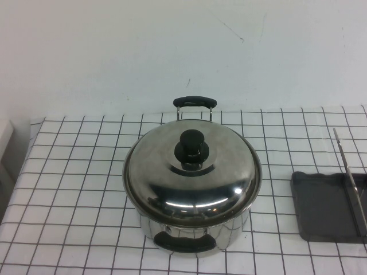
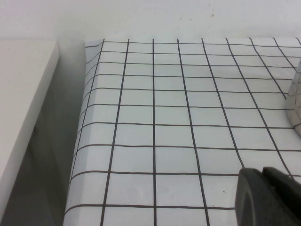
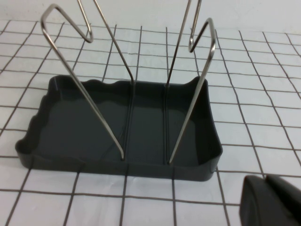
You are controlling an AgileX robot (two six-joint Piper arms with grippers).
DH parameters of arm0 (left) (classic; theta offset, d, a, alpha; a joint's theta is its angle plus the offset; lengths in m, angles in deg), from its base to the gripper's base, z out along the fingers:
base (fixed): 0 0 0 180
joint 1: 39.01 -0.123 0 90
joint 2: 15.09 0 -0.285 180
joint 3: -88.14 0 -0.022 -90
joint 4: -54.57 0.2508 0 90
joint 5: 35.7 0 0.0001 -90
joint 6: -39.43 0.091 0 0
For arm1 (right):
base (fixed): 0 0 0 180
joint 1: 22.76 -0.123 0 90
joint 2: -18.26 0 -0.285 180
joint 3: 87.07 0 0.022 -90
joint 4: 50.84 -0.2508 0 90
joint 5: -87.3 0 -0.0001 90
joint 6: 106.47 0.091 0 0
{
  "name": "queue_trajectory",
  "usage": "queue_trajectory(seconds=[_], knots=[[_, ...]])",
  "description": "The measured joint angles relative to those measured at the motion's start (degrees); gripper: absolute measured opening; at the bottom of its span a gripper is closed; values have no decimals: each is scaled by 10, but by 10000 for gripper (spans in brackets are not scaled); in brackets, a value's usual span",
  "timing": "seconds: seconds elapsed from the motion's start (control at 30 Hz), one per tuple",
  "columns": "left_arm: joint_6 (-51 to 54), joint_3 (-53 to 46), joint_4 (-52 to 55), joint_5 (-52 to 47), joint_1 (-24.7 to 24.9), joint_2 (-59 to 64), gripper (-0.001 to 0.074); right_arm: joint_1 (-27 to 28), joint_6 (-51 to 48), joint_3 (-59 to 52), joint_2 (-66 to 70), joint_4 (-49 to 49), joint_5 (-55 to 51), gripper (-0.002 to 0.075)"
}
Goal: Put pot lid on rack
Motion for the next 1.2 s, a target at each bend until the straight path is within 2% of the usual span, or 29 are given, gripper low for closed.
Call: queue_trajectory(seconds=[0.5,0.6,0.73,0.8,1.03,1.2], knots=[[-3,0,-10,0,0,0,-2,0,0,0,0,0,0,-3],[-43,-1,-99,12,0,0,-2,0,0,0,0,0,0,-3],[-112,-3,-313,69,0,0,-2,0,0,0,0,0,0,-3],[-115,-3,-372,92,0,0,-2,0,0,0,0,0,0,-3],[-57,-3,-412,152,0,0,-2,0,0,0,0,0,0,-3],[4,46,-403,89,0,0,-2,0,0,0,0,0,0,-3]])
